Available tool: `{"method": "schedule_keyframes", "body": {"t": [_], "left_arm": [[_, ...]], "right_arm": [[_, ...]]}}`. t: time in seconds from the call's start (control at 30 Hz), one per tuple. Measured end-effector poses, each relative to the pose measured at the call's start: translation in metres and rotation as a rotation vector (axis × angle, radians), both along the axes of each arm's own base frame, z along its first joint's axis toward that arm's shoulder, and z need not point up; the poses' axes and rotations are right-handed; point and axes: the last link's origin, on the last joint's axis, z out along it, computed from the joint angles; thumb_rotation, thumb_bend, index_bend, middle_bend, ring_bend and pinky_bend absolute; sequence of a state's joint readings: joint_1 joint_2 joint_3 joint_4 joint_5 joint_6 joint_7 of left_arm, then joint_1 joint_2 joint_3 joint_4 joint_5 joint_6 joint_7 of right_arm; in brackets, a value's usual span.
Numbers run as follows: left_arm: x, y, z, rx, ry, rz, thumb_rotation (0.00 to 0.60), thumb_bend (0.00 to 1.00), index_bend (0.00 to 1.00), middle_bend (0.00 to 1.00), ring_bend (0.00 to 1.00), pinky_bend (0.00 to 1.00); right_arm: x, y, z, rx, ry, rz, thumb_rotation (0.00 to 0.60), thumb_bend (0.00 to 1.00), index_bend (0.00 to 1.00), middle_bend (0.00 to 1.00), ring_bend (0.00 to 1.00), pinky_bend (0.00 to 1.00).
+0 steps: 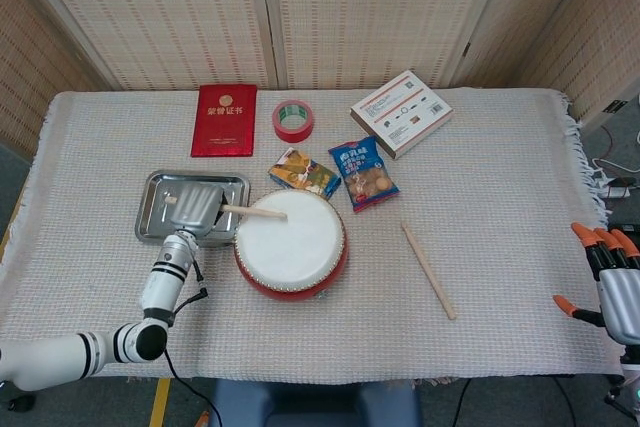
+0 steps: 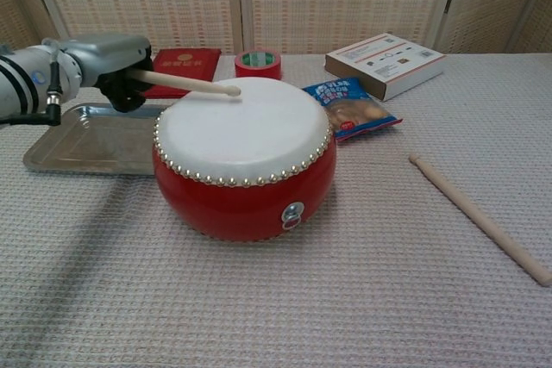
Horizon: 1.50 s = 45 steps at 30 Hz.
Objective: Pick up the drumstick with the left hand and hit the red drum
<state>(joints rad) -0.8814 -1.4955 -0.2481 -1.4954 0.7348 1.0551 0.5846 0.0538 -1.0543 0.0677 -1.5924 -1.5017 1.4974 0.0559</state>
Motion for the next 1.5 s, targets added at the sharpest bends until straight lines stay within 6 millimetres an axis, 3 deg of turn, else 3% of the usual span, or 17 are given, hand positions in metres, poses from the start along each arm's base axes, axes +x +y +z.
{"method": "schedule_keyframes", "body": {"t": [0.17, 0.33, 0.67, 1.13, 1.27, 1.5], "left_arm": [[-0.006, 0.015, 0.024, 0.064, -0.175, 0.061, 0.600, 0.69, 1.00, 1.00, 0.99, 1.00], [-0.028, 0.028, 0.028, 0.101, -0.129, 0.093, 0.600, 0.69, 1.00, 1.00, 0.98, 1.00], [-0.076, 0.048, 0.010, 0.073, 0.009, 0.153, 0.600, 0.61, 1.00, 1.00, 0.97, 1.00], [-0.083, 0.053, -0.013, 0.021, 0.045, 0.141, 0.600, 0.52, 1.00, 0.99, 0.88, 1.00], [-0.083, 0.054, -0.015, 0.006, 0.069, 0.142, 0.600, 0.50, 0.91, 0.88, 0.77, 0.92], [-0.080, 0.052, -0.018, -0.005, 0.072, 0.147, 0.600, 0.46, 0.56, 0.56, 0.48, 0.70]], "right_arm": [[0.001, -0.002, 0.000, -0.002, 0.002, 0.004, 0.600, 0.09, 0.07, 0.13, 0.00, 0.09], [0.001, -0.002, 0.000, -0.003, 0.003, 0.004, 0.600, 0.09, 0.07, 0.13, 0.00, 0.09], [-0.001, -0.002, 0.000, -0.009, 0.005, -0.012, 0.600, 0.09, 0.07, 0.13, 0.00, 0.09], [-0.003, -0.004, -0.001, -0.009, 0.003, -0.024, 0.600, 0.09, 0.07, 0.13, 0.00, 0.09], [-0.003, -0.004, -0.001, -0.011, 0.004, -0.026, 0.600, 0.09, 0.07, 0.13, 0.00, 0.09], [-0.003, -0.005, -0.002, -0.007, 0.002, -0.025, 0.600, 0.09, 0.07, 0.13, 0.00, 0.09]]}}
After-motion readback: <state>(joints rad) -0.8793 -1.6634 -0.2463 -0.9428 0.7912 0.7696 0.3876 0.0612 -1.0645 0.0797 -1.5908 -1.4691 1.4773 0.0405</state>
